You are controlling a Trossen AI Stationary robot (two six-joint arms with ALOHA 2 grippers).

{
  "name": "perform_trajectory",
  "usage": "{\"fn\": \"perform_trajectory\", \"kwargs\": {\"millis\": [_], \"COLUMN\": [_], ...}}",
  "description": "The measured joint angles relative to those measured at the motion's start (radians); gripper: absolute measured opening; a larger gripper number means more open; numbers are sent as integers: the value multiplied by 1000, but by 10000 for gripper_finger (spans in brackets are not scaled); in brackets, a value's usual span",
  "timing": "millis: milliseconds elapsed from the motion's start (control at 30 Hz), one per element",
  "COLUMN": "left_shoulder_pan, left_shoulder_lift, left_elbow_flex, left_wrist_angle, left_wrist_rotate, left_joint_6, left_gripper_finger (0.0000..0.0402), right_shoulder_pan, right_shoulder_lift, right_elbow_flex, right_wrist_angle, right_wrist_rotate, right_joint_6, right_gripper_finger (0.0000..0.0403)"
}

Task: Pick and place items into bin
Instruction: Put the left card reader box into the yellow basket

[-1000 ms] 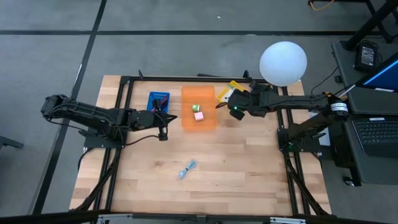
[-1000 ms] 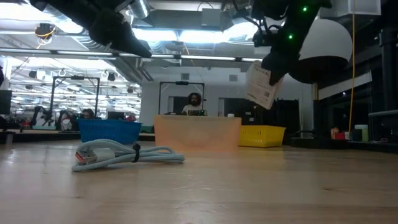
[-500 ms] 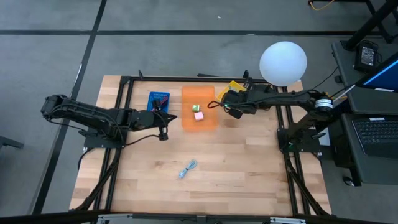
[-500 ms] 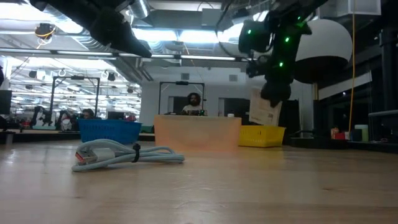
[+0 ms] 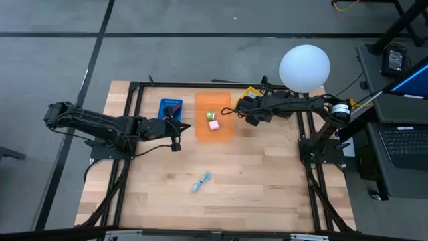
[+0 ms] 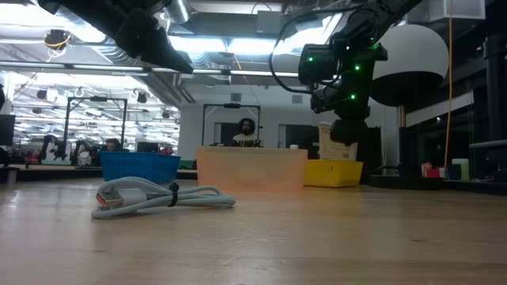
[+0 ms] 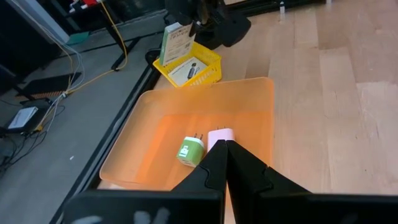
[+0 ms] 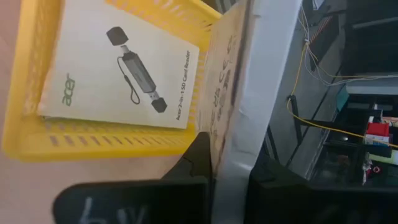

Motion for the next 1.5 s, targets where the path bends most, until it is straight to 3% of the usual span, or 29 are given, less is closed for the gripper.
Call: {"fn": "perform_trajectory", "kwargs": {"millis": [333, 700, 1167, 1500], "left_shoulder_pan": [0, 0, 0, 0], "left_shoulder_lift": [0, 0, 0, 0], "left_elbow_flex": [0, 0, 0, 0], "left_wrist_angle": [0, 0, 0, 0], "left_wrist_rotate": [0, 0, 0, 0], "left_joint_6": [-2, -2, -2, -2], "left_gripper_finger": [2, 2, 2, 2], "right_shoulder_pan": [-24, -49, -49, -49], "right_shoulder_lift": [0, 0, -2, -12], "right_elbow_flex": [0, 0, 0, 2], "right_wrist_angle": [2, 1, 2, 1], "right_wrist_rotate": [0, -1, -87, -154], "right_joint_6": [0, 30, 58, 85], "right_gripper_finger": [15, 94, 140, 147]}}
